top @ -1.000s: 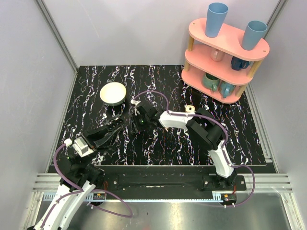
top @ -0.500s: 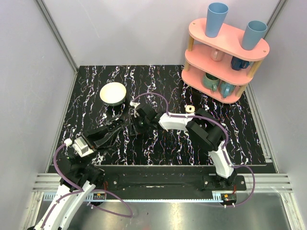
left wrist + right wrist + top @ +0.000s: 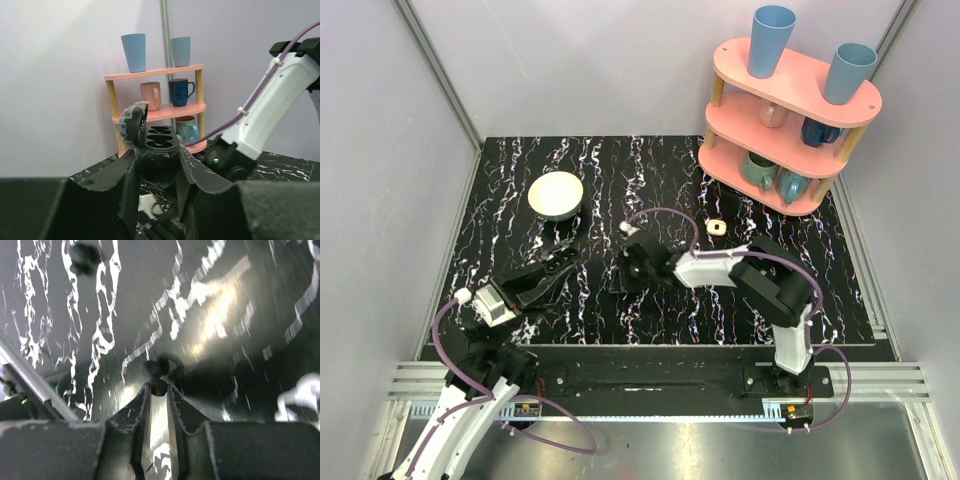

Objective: Insert the wireless bluetooth earbuds into the charging case
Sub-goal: Move the right earbud to the center of the board, then pick up the right earbud from the center of the board.

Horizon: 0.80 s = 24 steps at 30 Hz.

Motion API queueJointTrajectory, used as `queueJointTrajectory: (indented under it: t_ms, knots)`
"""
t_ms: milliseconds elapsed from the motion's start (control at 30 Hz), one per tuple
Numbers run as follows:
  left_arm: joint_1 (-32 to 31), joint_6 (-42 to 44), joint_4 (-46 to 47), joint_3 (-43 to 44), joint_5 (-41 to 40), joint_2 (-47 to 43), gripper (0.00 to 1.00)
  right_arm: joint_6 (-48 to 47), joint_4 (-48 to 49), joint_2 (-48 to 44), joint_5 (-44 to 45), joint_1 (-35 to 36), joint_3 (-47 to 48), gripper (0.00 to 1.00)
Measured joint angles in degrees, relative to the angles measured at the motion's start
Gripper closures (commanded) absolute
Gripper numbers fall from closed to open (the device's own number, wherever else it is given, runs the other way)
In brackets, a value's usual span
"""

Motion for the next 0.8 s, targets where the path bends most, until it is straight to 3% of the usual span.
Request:
queueJointTrajectory:
  t_ms: [133, 267, 300, 533, 800]
  knots:
    - [0.0, -0.02, -0.35, 0.0, 0.0, 0.0, 1.0, 10.84, 7.1, -7.74, 1.95, -0.02, -13.29, 0.78]
    - [0.11, -0.2, -0.55, 0.0, 0.02, 0.0, 1.0, 22.88, 13.16, -14.08, 5.38, 0.22, -23.69, 0.47]
    - [0.11, -0.24, -0.55, 0.0, 0.0, 0.0, 1.0, 24.98, 14.05, -14.86, 6.36, 0.44, -24.57, 0.44]
    - [0.35, -0.33, -0.63, 0.0, 0.02, 0.0, 1.0, 26.91, 13.88, -16.41, 7.76, 2.08, -23.69, 0.44]
    - [0.37, -0.37, -0.79, 0.0, 0.02, 0.0, 1.0, 13.44, 3.48, -23.89, 14.73, 2.82, -18.21, 0.46]
